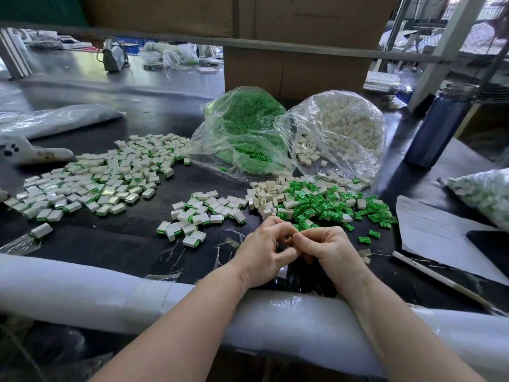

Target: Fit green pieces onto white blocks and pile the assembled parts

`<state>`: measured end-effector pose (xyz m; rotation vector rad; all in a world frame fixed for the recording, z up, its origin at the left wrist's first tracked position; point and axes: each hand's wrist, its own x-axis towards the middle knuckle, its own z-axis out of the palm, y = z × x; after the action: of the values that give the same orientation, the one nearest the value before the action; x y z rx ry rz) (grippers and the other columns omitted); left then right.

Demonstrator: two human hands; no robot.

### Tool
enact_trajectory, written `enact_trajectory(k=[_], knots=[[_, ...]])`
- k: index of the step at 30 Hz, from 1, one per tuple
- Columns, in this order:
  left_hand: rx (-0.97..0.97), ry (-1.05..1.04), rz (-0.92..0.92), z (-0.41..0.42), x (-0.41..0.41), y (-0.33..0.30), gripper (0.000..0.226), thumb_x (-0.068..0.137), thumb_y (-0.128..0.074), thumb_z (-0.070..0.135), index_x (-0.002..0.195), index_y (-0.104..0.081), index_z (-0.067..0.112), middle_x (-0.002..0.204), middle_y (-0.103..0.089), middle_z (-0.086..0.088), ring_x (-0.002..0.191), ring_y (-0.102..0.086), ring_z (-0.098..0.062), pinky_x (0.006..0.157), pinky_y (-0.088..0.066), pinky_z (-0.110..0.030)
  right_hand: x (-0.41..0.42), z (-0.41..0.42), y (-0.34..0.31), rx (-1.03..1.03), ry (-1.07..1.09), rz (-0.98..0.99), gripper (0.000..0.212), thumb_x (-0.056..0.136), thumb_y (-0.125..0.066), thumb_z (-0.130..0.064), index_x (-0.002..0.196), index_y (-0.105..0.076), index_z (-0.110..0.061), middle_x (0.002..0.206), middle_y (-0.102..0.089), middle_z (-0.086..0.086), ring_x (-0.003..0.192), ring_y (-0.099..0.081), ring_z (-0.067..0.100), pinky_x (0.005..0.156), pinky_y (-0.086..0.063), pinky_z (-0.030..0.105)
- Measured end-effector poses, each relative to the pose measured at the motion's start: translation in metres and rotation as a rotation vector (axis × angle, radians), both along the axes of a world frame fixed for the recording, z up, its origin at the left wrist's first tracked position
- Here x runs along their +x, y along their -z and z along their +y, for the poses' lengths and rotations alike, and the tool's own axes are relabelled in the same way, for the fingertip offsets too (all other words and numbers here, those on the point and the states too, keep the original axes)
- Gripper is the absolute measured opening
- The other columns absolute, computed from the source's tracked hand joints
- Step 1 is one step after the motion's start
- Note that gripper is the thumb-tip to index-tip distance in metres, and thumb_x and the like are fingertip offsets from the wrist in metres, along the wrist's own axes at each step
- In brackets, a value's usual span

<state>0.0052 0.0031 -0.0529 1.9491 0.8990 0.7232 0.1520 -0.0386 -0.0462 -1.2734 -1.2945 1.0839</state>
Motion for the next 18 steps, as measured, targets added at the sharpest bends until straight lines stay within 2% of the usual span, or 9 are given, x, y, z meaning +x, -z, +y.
enact_trajectory(k=[7, 15, 18], knots=[[-0.001, -0.005, 0.012, -0.0026, 0.0004, -0.0031, 0.006, 0.072, -0.057, 0.032, 0.077, -0.056, 0.036, 0.101, -0.049, 0.006, 0.091, -0.055, -0.022, 0.087, -0.046, -0.043, -0.0009, 0.0002, -0.0009, -0.016, 0.002, 0.013, 0.018, 0.084, -0.064, -0.013, 0.07, -0.076, -0.012, 0.061, -0.055, 0.015, 0.053, -0.043, 0.012, 0.049, -0.036, 0.016], [0.002, 0.005, 0.016, -0.0023, -0.0002, -0.0029, 0.008, 0.079, -0.062, 0.023, 0.086, -0.061, 0.022, 0.102, -0.049, 0.005, 0.091, -0.055, -0.023, 0.088, -0.046, -0.044, -0.0007, -0.0017, -0.0019, -0.026, -0.002, 0.011, 0.018, 0.084, -0.064, -0.014, 0.071, -0.077, -0.013, 0.061, -0.057, 0.016, 0.057, -0.045, 0.017, 0.051, -0.038, 0.018], [-0.031, -0.012, -0.053, -0.0018, -0.0005, -0.0036, 0.012, 0.085, -0.063, 0.014, 0.084, -0.061, 0.026, 0.104, -0.048, 0.002, 0.087, -0.055, -0.017, 0.088, -0.049, -0.037, -0.0037, -0.0028, -0.0048, 0.005, -0.013, 0.034, 0.019, 0.08, -0.064, -0.027, 0.072, -0.076, -0.014, 0.063, -0.066, 0.008, 0.058, -0.054, 0.012, 0.054, -0.045, 0.017]])
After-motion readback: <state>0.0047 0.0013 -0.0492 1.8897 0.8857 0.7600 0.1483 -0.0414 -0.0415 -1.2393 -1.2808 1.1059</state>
